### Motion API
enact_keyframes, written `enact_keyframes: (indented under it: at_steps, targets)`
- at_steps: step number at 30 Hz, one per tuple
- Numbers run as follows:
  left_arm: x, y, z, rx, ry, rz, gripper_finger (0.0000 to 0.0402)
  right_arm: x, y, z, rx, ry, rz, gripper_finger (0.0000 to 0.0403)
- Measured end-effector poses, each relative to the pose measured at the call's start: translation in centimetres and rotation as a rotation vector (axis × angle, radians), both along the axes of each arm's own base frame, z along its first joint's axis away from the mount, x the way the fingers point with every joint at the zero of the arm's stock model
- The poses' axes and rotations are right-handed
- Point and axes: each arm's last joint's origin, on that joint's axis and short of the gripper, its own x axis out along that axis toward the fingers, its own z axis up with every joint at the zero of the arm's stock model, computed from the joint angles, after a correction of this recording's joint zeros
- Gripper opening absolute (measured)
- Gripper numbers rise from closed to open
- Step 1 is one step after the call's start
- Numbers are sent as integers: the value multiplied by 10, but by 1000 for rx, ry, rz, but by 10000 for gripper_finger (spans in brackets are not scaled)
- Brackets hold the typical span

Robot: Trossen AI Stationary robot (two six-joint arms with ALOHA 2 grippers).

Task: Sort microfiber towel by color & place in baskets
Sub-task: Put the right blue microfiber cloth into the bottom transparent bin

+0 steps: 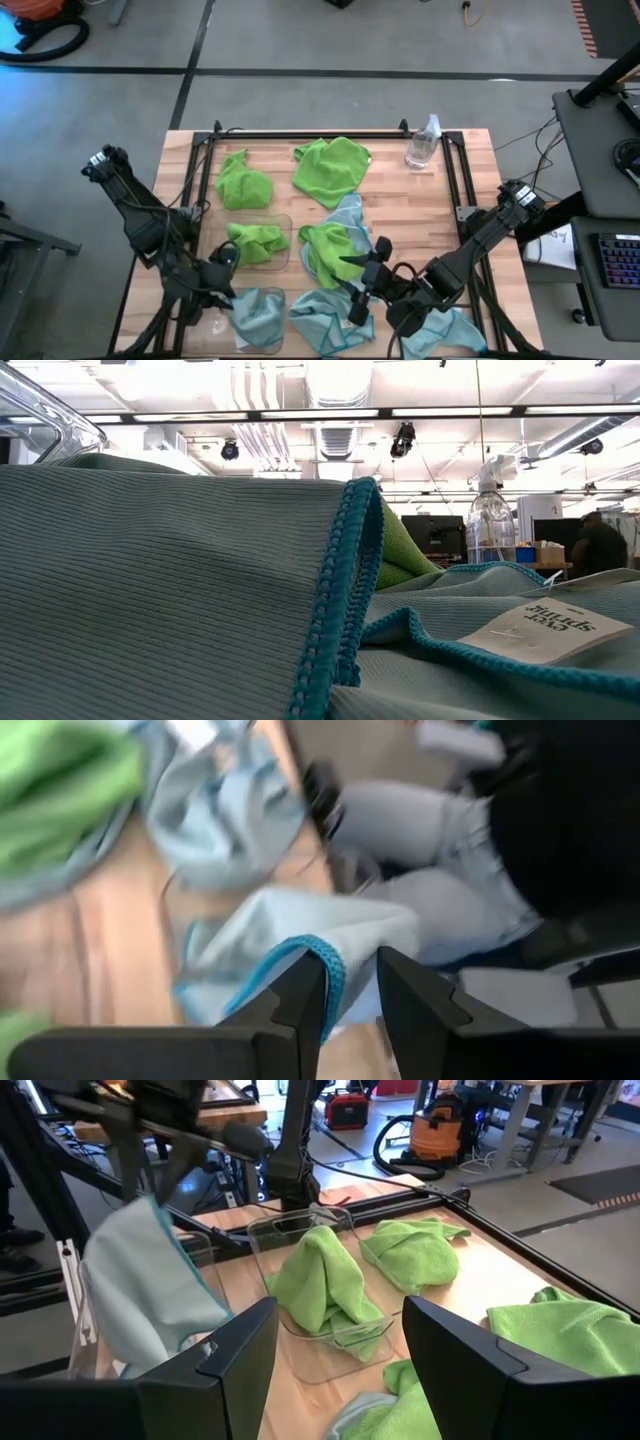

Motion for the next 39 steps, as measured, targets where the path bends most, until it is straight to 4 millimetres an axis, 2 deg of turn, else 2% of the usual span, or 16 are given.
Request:
enact_keyframes:
  at_steps: [4, 11, 19, 22, 25, 29, 33, 39]
  targets:
    - [-5, 4, -6, 12, 107, 16, 79, -2, 2, 0, -1, 1, 7, 212]
    - [-10, 1, -7, -113, 285, -36, 79, -5, 7, 0, 2, 0, 24, 212]
    - [-14, 2, -9, -164, 409, -1, 79, -7, 7, 2, 7, 5, 37, 212]
    - [-11, 4, -9, -104, 324, 27, 79, -8, 7, 1, 13, 31, 69, 212]
    - [-5, 5, -8, 23, 128, 36, 79, -10, 6, -3, 14, 90, 106, 212]
    - [6, 4, 2, 132, -154, 147, 79, -22, -1, -11, 209, 196, 77, 212]
    - [14, 4, 14, 113, -336, 328, 79, -42, -14, -21, 391, 360, -68, 212]
    - [16, 2, 19, 82, -380, 335, 79, -81, -20, -34, 506, 623, -342, 212]
